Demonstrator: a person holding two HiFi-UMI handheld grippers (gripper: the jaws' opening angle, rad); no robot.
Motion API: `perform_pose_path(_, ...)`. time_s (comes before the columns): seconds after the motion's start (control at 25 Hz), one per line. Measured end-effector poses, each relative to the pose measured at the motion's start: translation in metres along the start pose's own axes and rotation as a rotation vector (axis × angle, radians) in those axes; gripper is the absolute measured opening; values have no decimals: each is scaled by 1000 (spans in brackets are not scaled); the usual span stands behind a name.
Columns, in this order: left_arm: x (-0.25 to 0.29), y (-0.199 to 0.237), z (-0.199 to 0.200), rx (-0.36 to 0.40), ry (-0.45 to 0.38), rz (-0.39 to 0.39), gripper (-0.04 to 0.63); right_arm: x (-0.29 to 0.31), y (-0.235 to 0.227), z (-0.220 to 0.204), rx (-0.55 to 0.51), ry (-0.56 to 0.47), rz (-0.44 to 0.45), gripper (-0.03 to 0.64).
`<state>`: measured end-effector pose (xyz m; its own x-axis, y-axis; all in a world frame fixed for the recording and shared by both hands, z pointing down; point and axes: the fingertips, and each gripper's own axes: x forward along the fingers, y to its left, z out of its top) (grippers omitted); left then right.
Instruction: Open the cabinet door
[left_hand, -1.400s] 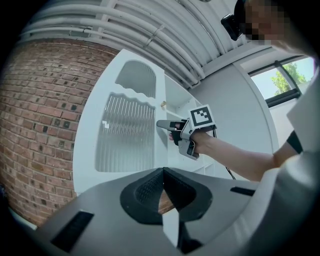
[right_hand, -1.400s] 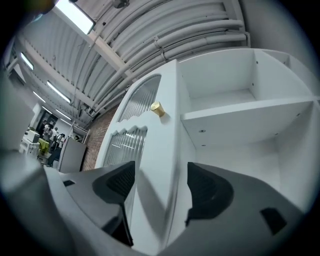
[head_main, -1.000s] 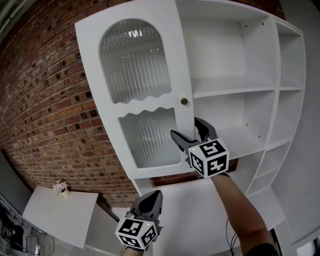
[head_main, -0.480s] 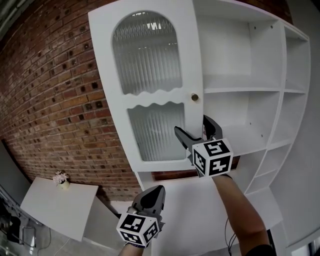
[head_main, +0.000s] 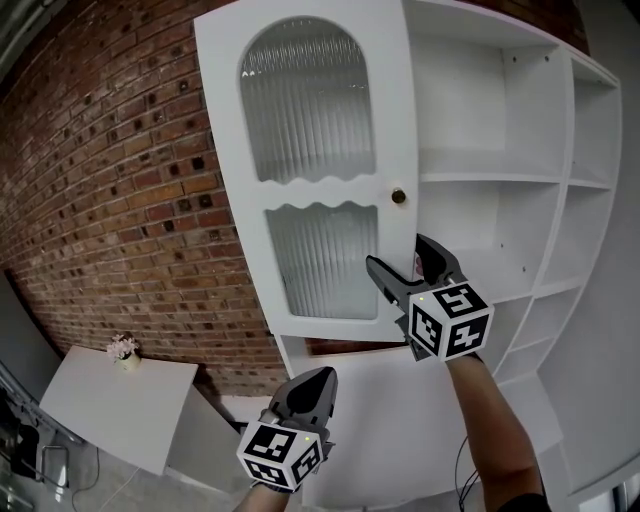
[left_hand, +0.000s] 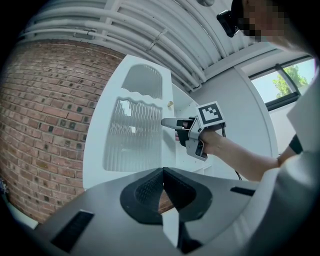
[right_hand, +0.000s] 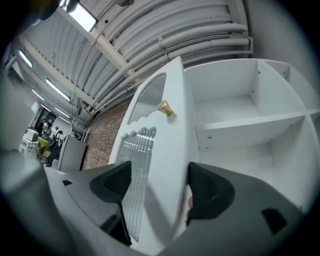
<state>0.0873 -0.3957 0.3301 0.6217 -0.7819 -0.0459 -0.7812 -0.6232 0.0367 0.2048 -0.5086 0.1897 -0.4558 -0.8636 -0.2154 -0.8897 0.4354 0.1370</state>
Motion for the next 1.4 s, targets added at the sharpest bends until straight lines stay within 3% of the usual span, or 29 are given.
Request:
perform_pose_path(0.08,-3,-2,0,-2,-1,-3,6,-7,-1,3,3,-5,-2,284)
perform_pose_path(0.32,-12,-6,4,-7,-3,-10,6,-23,-2,10,17,-12,-35,168)
perform_pose_path(0.96,-59,0,5,5,-11,-6,6,-63,34,26,11,-50,-108,127)
perform_pose_path(1.4,-111,5,1,-11,-14,-19,6,-96,89,41,-18,-61,-135,91)
